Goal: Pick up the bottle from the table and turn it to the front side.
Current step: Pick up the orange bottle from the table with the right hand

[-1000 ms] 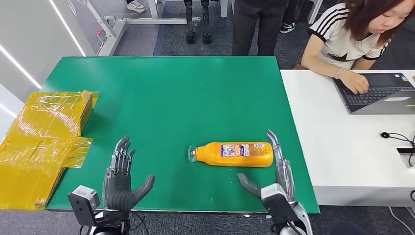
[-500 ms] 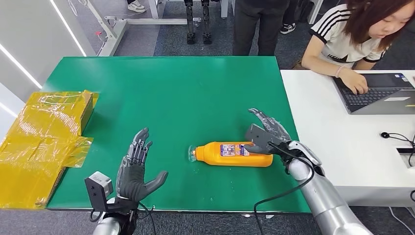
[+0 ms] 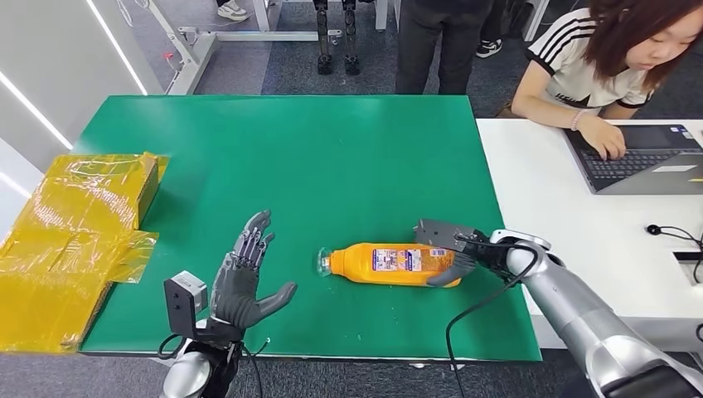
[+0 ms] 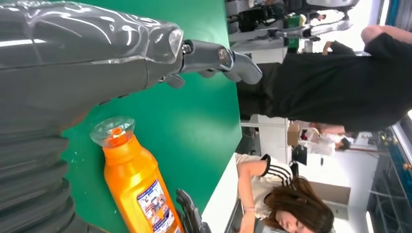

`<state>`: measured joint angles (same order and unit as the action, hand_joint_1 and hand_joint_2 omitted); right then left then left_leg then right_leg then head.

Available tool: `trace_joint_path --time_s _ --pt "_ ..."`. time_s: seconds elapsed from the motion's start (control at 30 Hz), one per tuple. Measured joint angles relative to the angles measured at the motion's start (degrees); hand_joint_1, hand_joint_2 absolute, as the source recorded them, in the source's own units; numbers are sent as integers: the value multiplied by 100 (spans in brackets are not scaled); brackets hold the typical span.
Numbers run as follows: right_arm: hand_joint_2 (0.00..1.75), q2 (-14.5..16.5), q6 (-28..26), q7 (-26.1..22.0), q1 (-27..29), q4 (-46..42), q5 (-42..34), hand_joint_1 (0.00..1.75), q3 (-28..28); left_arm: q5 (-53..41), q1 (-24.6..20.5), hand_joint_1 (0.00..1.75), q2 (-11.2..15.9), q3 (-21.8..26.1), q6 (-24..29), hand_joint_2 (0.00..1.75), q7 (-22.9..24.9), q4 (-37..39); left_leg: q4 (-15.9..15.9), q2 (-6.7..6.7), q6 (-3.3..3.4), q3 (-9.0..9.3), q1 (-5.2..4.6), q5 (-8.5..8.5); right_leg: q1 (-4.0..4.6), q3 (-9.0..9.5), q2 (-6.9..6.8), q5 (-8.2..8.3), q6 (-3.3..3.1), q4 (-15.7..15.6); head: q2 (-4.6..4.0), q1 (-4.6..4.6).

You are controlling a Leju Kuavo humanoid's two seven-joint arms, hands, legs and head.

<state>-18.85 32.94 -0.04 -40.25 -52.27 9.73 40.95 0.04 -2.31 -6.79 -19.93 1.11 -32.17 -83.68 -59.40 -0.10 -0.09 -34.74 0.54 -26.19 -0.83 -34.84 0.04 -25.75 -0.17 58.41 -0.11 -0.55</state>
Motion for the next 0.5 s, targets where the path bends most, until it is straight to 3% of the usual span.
trace_joint_path --time_s 0.2,0.5 --pt "175 -290 -455 243 -266 -314 149 0 600 244 -8 0 21 -1 -158 175 107 62 1 7 0 1 1 0 1 -1 10 1 -1 1 0 -1" --pt "175 -212 -1242 95 -501 -380 600 0 1405 443 21 0 44 -1 -323 175 91 133 3 3 0 -1 4 0 5 0 3 0 -1 2 0 -1"
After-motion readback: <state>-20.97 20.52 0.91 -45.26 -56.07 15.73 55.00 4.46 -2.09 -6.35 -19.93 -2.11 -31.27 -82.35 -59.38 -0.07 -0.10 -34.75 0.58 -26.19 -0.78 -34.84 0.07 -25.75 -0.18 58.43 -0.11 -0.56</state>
